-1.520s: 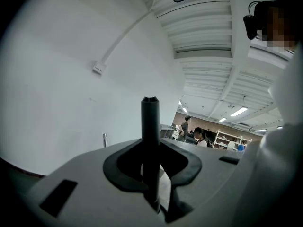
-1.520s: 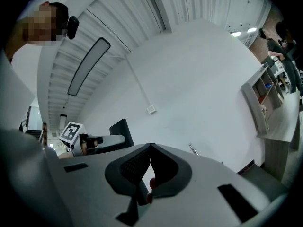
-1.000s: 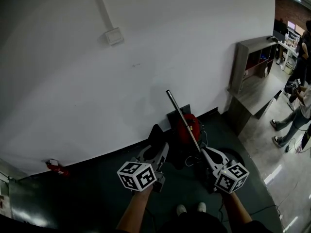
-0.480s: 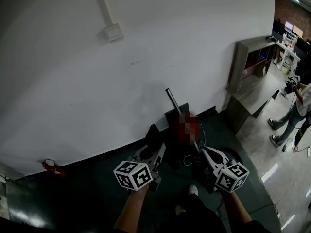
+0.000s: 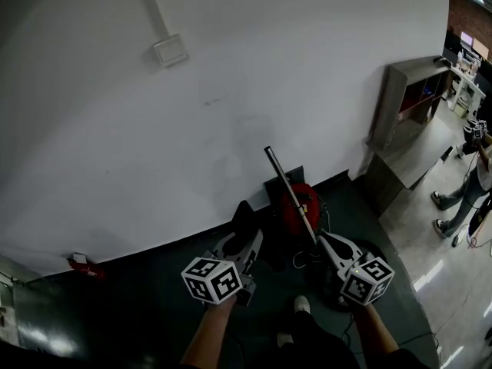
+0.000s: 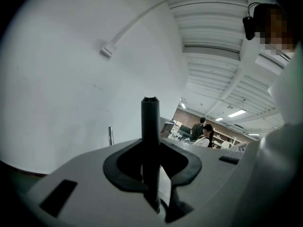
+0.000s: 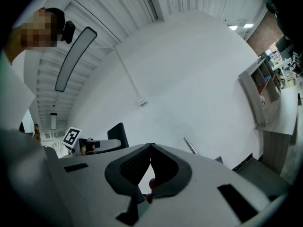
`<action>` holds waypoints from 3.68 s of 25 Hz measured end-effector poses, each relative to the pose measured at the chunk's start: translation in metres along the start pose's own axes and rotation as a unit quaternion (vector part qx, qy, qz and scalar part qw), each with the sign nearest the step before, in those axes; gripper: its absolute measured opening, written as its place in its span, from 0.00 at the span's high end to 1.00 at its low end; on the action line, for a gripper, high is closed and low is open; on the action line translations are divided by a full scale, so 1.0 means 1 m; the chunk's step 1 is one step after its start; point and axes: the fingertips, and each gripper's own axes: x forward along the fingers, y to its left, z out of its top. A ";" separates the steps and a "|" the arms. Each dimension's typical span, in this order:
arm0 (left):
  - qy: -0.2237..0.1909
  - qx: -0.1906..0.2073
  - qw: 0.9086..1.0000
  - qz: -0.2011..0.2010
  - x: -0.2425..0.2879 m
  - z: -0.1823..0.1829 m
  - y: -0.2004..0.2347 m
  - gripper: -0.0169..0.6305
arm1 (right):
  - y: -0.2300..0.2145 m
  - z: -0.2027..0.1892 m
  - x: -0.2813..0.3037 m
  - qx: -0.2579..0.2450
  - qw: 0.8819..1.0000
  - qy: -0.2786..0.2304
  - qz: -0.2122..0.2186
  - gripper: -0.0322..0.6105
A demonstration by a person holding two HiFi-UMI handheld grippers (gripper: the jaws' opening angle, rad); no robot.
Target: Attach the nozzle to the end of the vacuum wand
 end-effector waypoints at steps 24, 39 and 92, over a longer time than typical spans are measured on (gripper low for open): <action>-0.013 0.015 0.999 0.044 0.127 0.071 0.056 0.84 | -0.113 0.041 0.107 0.049 0.997 0.030 0.041 0.92; -0.029 0.026 0.999 0.031 0.185 0.115 0.134 0.84 | -0.148 0.041 0.196 0.040 0.998 0.038 0.018 0.92; -0.025 0.018 0.999 0.037 0.267 0.151 0.264 0.84 | -0.254 -0.101 0.396 -0.189 0.946 0.265 -0.005 0.68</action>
